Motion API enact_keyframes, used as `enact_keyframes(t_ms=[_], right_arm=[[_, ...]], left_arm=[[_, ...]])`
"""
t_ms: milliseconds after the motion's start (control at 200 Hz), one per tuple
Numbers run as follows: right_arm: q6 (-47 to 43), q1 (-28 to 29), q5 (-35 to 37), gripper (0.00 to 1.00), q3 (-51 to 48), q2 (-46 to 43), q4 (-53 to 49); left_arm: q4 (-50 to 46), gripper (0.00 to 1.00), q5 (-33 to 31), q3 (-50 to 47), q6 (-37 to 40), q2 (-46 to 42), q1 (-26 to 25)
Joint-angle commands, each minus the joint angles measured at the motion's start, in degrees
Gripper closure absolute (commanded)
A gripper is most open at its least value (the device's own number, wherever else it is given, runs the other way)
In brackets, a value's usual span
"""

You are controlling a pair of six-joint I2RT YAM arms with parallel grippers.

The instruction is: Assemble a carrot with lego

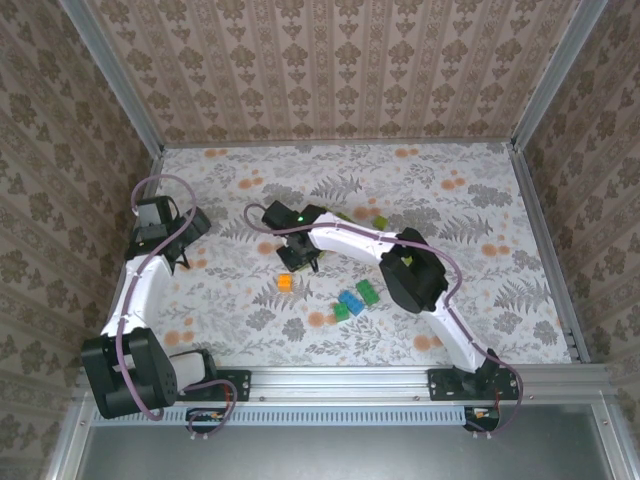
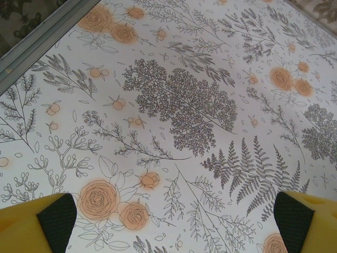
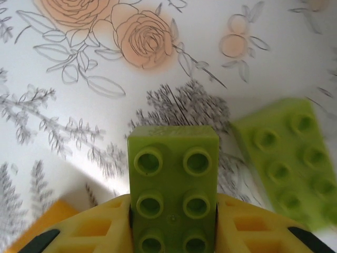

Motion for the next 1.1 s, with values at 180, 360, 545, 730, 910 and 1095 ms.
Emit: enact_keyframes(t_ms=[180,360,545,730,910,1095], right_arm=[[2.78,1.06,6.36,0.67,-18.13,-21.06,0.70],[9.70,3.20,6.81,0.67,-34.63,-32.52,3.46],[18.50,6.52,6.74,0.67,-46.64,-39.66,7.22],[23.18,9.20,6.33,0.68,-51.07,-40.79,10.74],[24.39,10.86,5.84,0.68,-51.05,-38.46,12.05],[24.39,11.06,6.01,0.68,-50.07,-36.14,12.14]], left_arm=[[0.25,0.00,1.12,0.85,-0.93,0.04,-0.16],[0.30,0.00,0.84,0.95,-0.90,0.22,-0.68],[0.31,0.00,0.58,1.24,-0.91,0.65,-1.30],[0.29,0.00,0.38,1.60,-0.76,1.19,-2.27],[-0.04,0.00,0.29,1.61,-0.75,1.01,-2.82],[-0.19,0.00,0.25,1.61,-0.66,0.75,-2.84]])
